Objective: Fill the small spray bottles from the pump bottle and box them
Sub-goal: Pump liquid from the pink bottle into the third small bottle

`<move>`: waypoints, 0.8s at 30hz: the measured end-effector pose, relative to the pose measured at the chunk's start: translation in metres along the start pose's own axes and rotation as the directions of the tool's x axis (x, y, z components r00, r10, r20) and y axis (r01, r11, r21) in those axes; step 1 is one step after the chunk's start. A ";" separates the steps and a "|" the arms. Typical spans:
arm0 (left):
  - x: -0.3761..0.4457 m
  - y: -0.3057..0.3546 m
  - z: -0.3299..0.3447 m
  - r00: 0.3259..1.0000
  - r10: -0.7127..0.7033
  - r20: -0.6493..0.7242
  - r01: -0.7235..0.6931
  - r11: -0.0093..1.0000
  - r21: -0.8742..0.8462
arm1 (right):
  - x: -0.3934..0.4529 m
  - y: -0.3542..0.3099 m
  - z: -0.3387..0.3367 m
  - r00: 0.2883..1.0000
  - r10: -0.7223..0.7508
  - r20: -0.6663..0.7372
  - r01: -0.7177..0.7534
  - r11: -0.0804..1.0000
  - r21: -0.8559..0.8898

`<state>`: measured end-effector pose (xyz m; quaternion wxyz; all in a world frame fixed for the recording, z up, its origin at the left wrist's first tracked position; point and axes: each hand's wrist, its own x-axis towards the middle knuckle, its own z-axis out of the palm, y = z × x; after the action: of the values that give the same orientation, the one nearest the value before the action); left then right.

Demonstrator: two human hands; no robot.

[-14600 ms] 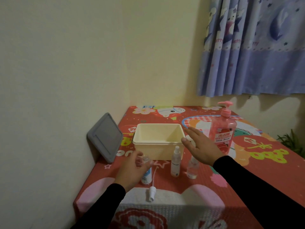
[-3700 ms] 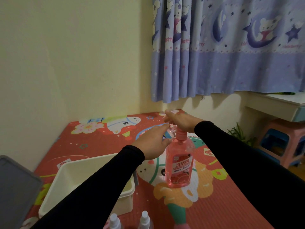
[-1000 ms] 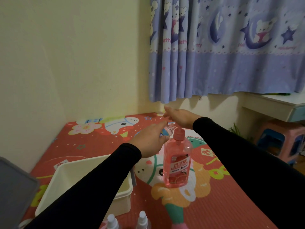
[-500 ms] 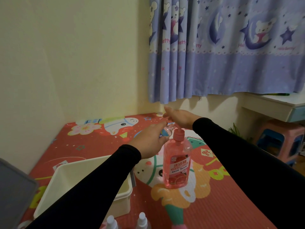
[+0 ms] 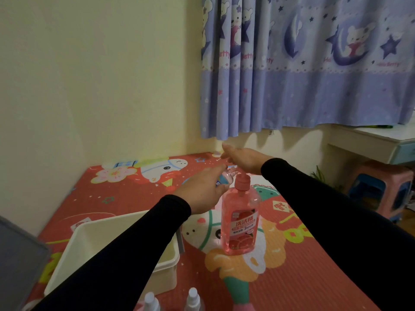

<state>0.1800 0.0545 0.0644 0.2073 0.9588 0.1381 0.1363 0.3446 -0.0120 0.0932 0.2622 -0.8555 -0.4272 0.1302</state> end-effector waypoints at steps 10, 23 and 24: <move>-0.001 -0.003 0.011 1.000 -0.014 0.013 0.014 1.000 0.005 | 0.008 0.015 0.016 0.999 -0.021 0.028 0.017 0.992 0.124; -0.001 -0.003 0.010 1.000 0.011 -0.007 -0.011 1.000 0.007 | 0.005 0.011 0.015 0.999 -0.029 0.015 0.027 0.991 0.130; -0.001 -0.004 0.011 1.000 0.005 -0.002 -0.005 1.000 0.016 | 0.005 0.012 0.016 0.999 -0.027 0.021 0.024 0.992 0.126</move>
<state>0.1817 0.0540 0.0525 0.1994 0.9606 0.1371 0.1365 0.3487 -0.0092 0.0734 0.3124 -0.8302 -0.4318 0.1632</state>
